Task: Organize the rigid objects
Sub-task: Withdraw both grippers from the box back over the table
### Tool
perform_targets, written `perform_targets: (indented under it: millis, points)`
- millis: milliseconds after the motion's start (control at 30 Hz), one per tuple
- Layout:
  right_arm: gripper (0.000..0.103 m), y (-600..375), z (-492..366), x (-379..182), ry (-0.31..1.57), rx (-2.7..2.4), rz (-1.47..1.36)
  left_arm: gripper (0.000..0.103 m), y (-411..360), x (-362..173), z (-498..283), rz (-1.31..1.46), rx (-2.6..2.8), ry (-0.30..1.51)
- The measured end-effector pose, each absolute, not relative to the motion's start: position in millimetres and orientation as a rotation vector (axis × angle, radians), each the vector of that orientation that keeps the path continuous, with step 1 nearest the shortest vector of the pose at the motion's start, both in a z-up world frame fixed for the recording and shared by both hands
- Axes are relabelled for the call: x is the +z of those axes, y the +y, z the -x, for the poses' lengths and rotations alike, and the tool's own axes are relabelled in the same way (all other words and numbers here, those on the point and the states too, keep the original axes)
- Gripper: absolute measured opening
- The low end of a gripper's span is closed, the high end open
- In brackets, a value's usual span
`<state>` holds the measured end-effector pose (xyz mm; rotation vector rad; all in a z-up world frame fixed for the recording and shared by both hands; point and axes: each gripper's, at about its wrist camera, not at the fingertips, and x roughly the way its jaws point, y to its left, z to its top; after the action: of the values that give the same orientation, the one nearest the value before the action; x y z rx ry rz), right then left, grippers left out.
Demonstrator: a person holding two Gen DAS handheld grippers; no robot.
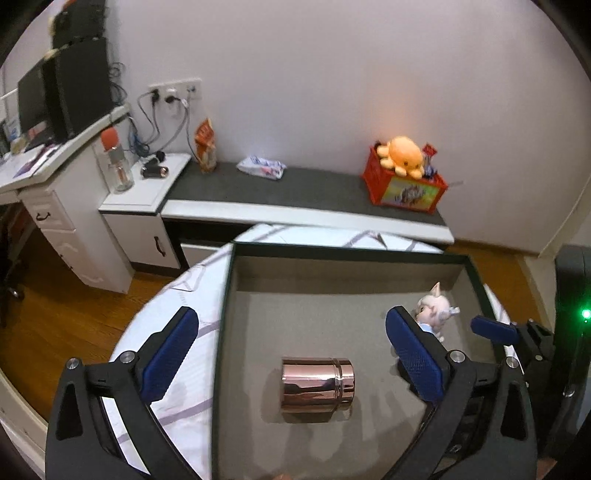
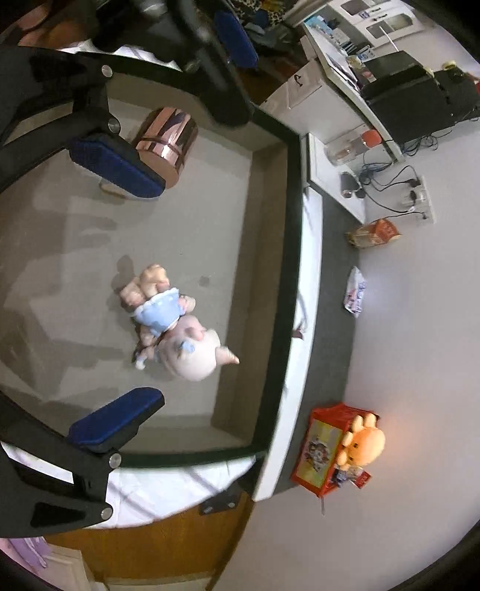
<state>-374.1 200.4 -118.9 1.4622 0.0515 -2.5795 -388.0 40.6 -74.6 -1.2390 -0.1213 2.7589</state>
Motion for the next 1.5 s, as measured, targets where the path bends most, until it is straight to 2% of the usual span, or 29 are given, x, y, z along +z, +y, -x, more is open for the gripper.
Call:
perform_targets:
  millis: [333,567,1033,1500]
  points:
    - [0.103,227,272,-73,-0.081,-2.739,-1.252,0.102,16,-34,294,1.033,2.868,-0.107]
    - [0.103,234,196,-52,-0.174,-2.8,-1.121,0.102,3,-26,223,0.919,2.901,-0.125]
    - [0.103,217,79,-14,-0.142,-2.941,-0.859,0.102,5,-1,92,0.69,2.986,-0.085]
    - [0.103,216,14,-7,-0.138,-2.967,-0.807,0.102,-5,-10,23,0.642,2.997,-0.113]
